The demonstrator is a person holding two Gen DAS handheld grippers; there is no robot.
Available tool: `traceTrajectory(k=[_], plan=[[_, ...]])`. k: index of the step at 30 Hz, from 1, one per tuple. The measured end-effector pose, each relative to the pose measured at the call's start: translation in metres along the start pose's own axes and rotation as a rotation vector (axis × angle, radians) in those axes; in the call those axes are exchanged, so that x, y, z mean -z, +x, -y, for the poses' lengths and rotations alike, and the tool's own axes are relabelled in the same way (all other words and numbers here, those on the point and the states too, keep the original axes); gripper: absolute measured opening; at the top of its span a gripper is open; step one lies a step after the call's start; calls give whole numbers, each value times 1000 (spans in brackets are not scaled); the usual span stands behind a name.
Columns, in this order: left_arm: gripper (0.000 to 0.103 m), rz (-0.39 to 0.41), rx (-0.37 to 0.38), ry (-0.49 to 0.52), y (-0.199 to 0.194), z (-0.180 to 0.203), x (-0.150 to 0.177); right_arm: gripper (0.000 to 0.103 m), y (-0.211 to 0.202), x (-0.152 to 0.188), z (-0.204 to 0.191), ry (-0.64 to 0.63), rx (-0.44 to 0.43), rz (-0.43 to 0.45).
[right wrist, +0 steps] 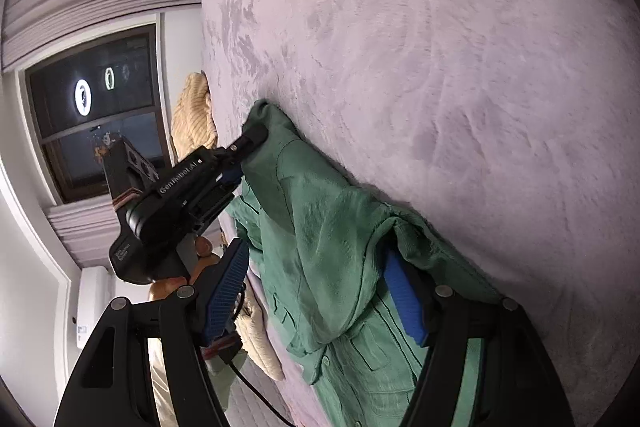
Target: Fold small clothes
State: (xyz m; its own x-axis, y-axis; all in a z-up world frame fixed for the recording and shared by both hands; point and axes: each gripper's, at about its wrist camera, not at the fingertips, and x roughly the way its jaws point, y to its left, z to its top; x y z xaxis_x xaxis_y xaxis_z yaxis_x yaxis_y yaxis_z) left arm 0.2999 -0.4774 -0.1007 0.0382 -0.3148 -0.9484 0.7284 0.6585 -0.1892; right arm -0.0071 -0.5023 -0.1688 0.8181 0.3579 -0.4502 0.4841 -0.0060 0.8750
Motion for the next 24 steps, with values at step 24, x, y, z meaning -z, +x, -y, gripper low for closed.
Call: traceTrajectory(k=[24], plan=[[23, 236, -128, -81, -71, -37, -21, 8, -48, 9, -15, -207, 240, 106]])
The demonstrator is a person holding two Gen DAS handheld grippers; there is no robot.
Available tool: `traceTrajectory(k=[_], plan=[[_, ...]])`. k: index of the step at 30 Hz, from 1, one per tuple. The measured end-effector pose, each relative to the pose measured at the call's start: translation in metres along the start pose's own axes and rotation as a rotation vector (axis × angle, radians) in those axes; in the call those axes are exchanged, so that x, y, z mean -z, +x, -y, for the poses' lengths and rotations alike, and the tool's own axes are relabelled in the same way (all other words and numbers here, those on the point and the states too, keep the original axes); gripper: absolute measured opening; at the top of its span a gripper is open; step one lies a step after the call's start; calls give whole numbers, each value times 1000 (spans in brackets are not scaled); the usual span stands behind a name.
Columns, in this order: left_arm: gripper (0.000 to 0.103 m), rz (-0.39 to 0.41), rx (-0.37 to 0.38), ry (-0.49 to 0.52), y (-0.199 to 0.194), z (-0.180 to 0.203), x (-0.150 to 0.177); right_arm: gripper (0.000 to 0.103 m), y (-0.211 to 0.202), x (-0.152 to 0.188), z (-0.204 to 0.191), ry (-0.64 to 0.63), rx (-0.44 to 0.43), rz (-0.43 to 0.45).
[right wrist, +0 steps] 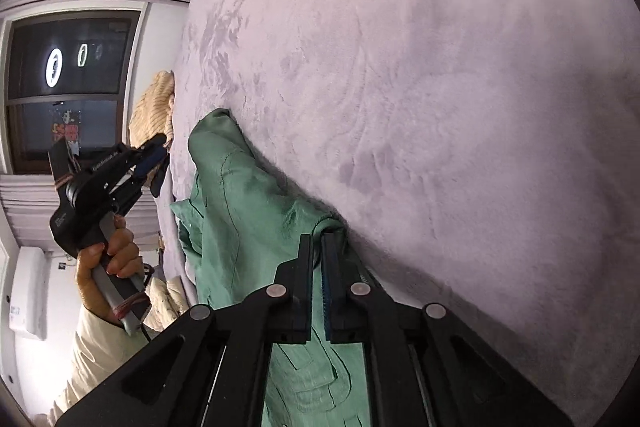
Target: Fold small clothes
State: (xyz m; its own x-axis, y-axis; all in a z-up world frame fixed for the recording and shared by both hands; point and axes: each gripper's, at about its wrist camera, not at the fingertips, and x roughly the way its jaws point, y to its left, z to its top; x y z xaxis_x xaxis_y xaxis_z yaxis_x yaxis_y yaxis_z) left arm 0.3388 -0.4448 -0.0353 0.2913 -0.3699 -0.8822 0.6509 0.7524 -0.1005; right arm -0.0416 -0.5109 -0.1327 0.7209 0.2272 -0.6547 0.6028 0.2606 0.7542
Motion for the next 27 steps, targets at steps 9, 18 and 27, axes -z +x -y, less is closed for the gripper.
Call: traceTrajectory(k=[9, 18, 27], plan=[[23, -63, -121, -154, -34, -74, 112, 9, 50, -23, -108, -377, -41, -99], [23, -160, -208, -385, -44, -153, 224, 8, 125, -38, -115, -566, 174, -167], [42, -168, -215, -432, -57, -171, 254, 7, 90, -60, -83, -455, 251, -130]])
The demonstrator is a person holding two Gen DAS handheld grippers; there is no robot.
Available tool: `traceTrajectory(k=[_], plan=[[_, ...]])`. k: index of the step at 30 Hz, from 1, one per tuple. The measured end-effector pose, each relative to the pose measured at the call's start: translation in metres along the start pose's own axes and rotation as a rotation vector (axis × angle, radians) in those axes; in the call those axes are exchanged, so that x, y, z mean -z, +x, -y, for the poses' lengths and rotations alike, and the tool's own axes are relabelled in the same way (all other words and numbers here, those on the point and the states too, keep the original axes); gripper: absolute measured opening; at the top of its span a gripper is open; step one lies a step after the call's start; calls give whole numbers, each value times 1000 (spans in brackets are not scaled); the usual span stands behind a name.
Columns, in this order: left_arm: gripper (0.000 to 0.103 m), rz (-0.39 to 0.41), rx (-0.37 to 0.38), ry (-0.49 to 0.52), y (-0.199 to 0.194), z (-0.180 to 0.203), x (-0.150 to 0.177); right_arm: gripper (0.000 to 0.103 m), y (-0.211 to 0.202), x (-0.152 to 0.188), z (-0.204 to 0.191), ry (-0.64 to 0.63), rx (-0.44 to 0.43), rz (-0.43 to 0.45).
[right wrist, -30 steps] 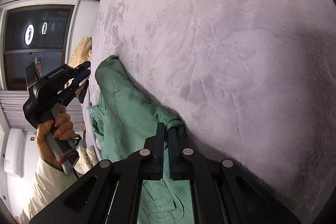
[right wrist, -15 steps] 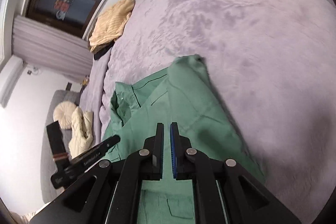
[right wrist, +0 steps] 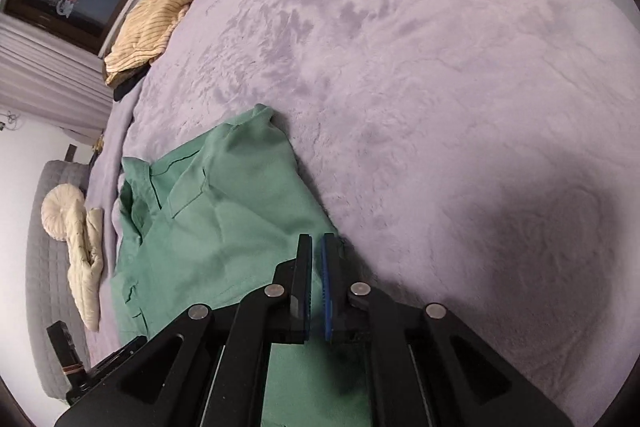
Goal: Fold small clothes
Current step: 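Release the folded side and withdraw both tools above the jacket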
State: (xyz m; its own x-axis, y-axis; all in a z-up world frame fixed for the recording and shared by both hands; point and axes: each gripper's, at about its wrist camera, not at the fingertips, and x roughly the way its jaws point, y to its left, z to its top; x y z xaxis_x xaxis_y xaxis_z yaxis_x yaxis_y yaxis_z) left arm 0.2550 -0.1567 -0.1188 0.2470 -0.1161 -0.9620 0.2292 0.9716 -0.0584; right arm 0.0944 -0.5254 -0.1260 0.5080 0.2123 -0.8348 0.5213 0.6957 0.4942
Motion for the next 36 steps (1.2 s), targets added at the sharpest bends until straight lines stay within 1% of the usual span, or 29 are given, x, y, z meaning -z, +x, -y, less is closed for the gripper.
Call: traceTrajectory(k=[1, 2, 3, 4, 5, 6, 7, 11, 14, 16, 20, 25, 26, 27, 28, 29, 31, 33, 36], plan=[[56, 11, -36, -1, -4, -1, 2, 8, -4, 2, 1, 5, -3, -3], [57, 26, -50, -3, -9, -3, 4, 9, -10, 5, 1, 11, -2, -7], [57, 27, -41, -5, -13, -3, 5, 16, -16, 9, 3, 16, -1, -12], [57, 20, -29, -11, -16, -5, 7, 33, -22, 14, 4, 23, -3, -18], [57, 17, -23, -17, -20, -7, 9, 44, -27, 21, 5, 31, -4, -25], [57, 13, -25, -19, -23, -10, 12, 63, -30, 27, 3, 33, -5, -30], [57, 2, -38, -18, -26, -11, 15, 66, -35, 35, 2, 31, -7, -38], [57, -27, -42, -48, -34, -19, 27, 66, -48, 64, 1, 39, -16, -94], [57, -50, -40, -80, -42, -23, 43, 67, -55, 81, 0, 51, -24, -129], [57, -61, -45, -88, -47, -22, 52, 73, -58, 90, -1, 57, -31, -153], [57, -75, -55, -95, -56, -18, 65, 74, -63, 101, -5, 51, -45, -193], [57, -96, -48, -123, -67, -15, 80, 74, -68, 110, -11, 25, -58, -236], [57, -107, -47, -133, -69, -14, 84, 76, -70, 110, -12, 19, -61, -245], [57, -110, -49, -141, -71, -14, 88, 82, -71, 112, -13, 14, -63, -254], [58, -112, -58, -149, -74, -13, 93, 82, -72, 113, -14, 7, -65, -259], [74, -114, -64, -157, -76, -13, 98, 82, -73, 115, -14, -1, -68, -269], [99, -96, -72, -182, -85, -13, 108, 82, -75, 117, -16, -18, -72, -286], [99, -75, -80, -184, -93, -11, 116, 82, -76, 120, -17, -39, -73, -305], [99, -94, -97, -180, -99, -3, 130, 82, -76, 124, -16, -66, -69, -335]])
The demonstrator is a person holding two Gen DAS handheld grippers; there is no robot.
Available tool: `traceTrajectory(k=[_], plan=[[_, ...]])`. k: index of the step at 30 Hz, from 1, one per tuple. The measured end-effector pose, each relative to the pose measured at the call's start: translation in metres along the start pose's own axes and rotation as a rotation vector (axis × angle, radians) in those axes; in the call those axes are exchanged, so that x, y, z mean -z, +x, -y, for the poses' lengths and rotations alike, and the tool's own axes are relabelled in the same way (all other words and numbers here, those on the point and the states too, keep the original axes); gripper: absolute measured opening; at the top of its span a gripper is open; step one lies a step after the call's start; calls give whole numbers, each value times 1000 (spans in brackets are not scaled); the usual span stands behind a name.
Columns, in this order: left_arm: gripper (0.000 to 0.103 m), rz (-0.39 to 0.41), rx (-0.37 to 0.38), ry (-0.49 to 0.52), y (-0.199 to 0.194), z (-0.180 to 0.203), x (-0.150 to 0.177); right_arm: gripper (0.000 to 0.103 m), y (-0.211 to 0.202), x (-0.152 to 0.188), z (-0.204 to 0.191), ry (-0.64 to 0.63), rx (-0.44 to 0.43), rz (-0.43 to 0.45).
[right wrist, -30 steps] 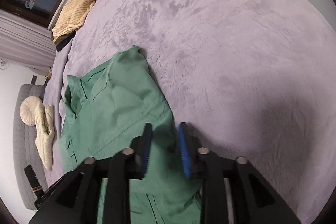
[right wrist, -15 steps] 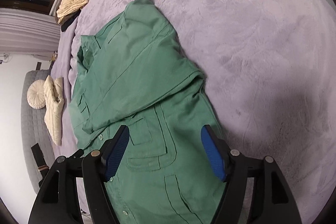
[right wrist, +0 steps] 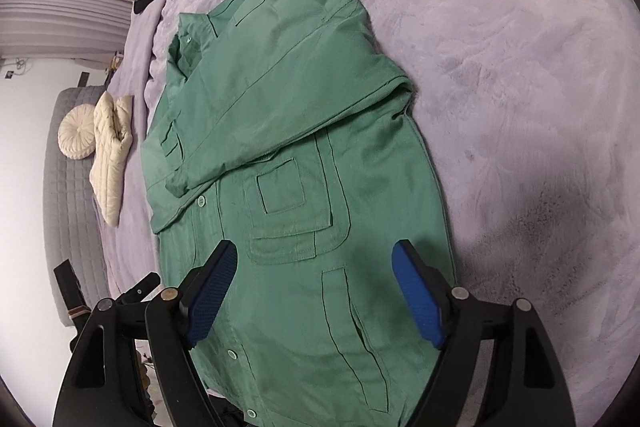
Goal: Fold small clothes
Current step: 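Release the folded side and withdraw both tools above the jacket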
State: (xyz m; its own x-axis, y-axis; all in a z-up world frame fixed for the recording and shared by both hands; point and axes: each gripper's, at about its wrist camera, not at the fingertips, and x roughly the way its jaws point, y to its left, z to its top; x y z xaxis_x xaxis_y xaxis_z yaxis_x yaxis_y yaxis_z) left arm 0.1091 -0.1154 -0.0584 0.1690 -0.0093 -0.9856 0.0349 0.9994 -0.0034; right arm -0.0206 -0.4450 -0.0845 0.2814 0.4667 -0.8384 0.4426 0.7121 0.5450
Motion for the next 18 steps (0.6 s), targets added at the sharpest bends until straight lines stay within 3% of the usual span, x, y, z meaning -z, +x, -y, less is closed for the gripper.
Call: traceTrajectory(k=[5, 6, 9, 14, 18], plan=[[99, -22, -8, -5, -10, 5, 24, 86, -2, 7, -5, -44, -2, -16], [99, -31, -4, -7, -11, 5, 28, 93, -3, 9, -7, -51, -14, -12], [99, -52, -13, -17, -14, 6, 41, 103, -7, 13, -12, -59, -55, 1], [99, -54, -17, -30, -16, -1, 51, 103, -7, 25, -17, -57, -96, -5], [99, -73, 27, -16, -10, -6, 61, 103, -2, 41, -10, -23, -112, -7]])
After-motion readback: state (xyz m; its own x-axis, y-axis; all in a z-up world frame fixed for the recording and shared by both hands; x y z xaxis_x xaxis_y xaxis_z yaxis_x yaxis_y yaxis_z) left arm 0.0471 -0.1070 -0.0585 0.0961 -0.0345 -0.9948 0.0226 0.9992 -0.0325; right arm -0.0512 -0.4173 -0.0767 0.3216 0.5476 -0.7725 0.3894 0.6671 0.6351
